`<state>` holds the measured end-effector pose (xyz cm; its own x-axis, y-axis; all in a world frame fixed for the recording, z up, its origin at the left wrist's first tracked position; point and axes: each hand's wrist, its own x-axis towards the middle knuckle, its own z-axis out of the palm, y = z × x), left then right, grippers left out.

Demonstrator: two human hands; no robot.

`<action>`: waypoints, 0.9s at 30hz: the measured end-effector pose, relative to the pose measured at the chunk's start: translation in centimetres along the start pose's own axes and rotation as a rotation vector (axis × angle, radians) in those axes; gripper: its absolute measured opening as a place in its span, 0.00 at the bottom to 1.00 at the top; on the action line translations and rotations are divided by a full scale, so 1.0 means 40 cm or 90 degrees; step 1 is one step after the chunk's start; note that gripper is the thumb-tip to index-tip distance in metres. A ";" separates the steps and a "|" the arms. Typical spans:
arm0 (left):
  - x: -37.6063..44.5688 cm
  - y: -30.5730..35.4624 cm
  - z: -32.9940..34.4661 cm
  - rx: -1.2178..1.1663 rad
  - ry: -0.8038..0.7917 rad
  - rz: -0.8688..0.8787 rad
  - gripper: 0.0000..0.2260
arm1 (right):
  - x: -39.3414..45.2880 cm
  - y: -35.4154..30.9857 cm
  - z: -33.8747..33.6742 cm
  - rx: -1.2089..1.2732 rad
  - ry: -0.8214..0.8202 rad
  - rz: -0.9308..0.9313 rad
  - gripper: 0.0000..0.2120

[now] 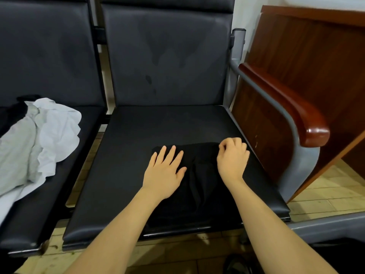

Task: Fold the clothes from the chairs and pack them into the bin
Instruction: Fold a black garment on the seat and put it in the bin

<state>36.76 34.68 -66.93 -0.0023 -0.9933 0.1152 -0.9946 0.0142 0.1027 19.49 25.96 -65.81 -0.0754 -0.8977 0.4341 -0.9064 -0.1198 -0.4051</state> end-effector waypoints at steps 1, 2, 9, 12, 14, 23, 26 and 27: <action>0.001 -0.001 0.000 -0.009 -0.027 -0.015 0.24 | -0.003 -0.002 -0.003 0.038 -0.018 -0.046 0.08; 0.001 0.000 -0.001 -0.008 -0.035 -0.025 0.24 | -0.008 -0.008 -0.010 0.083 -0.046 -0.107 0.10; 0.010 -0.009 -0.009 -0.048 -0.060 -0.054 0.24 | -0.037 0.006 -0.018 -0.061 -0.415 -0.196 0.23; 0.013 -0.016 -0.017 -0.081 -0.058 -0.067 0.23 | -0.039 0.018 -0.024 -0.093 -0.422 -0.144 0.24; 0.005 -0.016 -0.028 -0.090 -0.055 -0.051 0.23 | -0.045 0.007 -0.035 -0.067 -0.390 -0.152 0.24; -0.115 -0.004 -0.071 -0.074 -0.119 0.071 0.24 | -0.098 -0.035 -0.081 0.083 -0.335 -0.181 0.20; -0.139 0.002 -0.082 -0.072 -0.123 0.071 0.23 | -0.120 -0.037 -0.086 0.102 -0.285 -0.173 0.10; -0.143 0.008 -0.087 -0.084 -0.129 0.067 0.24 | -0.125 -0.034 -0.094 0.123 -0.266 -0.172 0.08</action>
<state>36.81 40.77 -64.14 -0.1390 -0.9880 -0.0668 -0.9658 0.1204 0.2297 19.55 32.21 -64.40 0.3576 -0.9119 0.2014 -0.7749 -0.4101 -0.4811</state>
